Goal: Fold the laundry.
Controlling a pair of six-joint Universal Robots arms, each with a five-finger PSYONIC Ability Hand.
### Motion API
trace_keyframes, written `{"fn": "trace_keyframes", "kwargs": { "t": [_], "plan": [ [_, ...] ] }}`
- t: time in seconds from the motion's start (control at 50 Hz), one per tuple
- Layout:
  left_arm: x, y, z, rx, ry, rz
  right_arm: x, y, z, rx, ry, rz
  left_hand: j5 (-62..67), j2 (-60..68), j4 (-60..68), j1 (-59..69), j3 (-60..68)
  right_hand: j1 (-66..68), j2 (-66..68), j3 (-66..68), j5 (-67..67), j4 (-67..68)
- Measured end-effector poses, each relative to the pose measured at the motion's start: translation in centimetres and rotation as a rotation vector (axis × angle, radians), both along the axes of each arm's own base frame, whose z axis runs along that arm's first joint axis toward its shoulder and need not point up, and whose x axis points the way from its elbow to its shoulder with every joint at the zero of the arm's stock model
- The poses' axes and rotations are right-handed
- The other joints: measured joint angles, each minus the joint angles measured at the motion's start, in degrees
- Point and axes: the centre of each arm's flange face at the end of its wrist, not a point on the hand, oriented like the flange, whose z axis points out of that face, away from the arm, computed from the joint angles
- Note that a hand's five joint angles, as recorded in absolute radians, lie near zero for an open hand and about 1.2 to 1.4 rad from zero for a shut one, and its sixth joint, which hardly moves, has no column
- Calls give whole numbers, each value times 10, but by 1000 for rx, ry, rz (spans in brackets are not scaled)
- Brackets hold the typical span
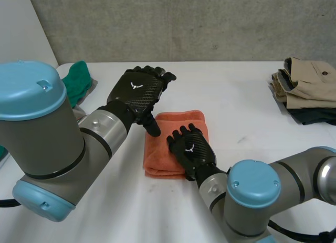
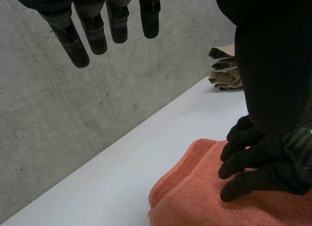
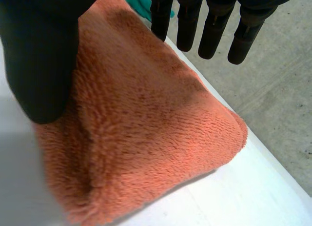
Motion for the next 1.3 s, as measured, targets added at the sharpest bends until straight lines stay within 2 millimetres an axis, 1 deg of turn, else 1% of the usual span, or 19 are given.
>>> {"fn": "trace_keyframes", "kwargs": {
  "t": [0.02,0.12,0.24,0.34,0.46,0.6,0.76,0.92,1.12,1.2,1.26,1.28,1.3],
  "plan": [
    [0,0,-1,-1,0,0,2,-4,-3,-12,10,-4,0,0,0,0,0,12,9,11,10,11],
    [0,0,-3,-3,2,-1,6,-10,-7,-18,13,-8,0,0,0,0,0,20,20,16,12,20],
    [0,0,-4,-4,3,-2,7,-15,-6,-13,6,-14,0,0,0,0,0,14,18,8,8,10],
    [0,0,-4,-3,2,-2,4,-12,1,-4,4,-16,0,0,0,0,0,-7,10,-21,-43,-17],
    [0,0,-5,-2,2,-2,-3,-4,8,30,16,-14,0,0,0,0,0,-21,-13,-38,-60,-32],
    [0,1,-6,1,-1,-4,-6,-2,8,72,15,-16,0,0,0,0,0,-21,-14,-38,-60,-32],
    [0,0,-7,4,-3,-4,0,-9,-1,82,13,-15,0,0,0,0,0,-21,-14,-38,-57,-32],
    [0,0,-8,5,-3,-5,8,-18,-6,66,8,-16,0,0,0,0,0,-19,-13,-36,-47,-30],
    [0,0,-7,5,-3,-5,18,-30,-1,37,-17,-13,0,0,0,0,0,-19,-12,-30,-29,-18],
    [0,0,-8,5,-3,-5,22,-34,0,27,-27,-11,0,0,0,0,0,1,12,7,-6,0],
    [0,1,-8,5,-4,-5,25,-38,1,21,-33,-10,0,0,0,0,0,70,78,69,45,0],
    [0,1,-8,6,-4,-5,27,-40,1,17,-36,-8,0,0,0,0,0,170,182,157,136,0],
    [0,1,-8,7,-5,-5,28,-41,1,15,-38,-6,0,0,0,0,0,224,243,214,191,0]
  ]
}}
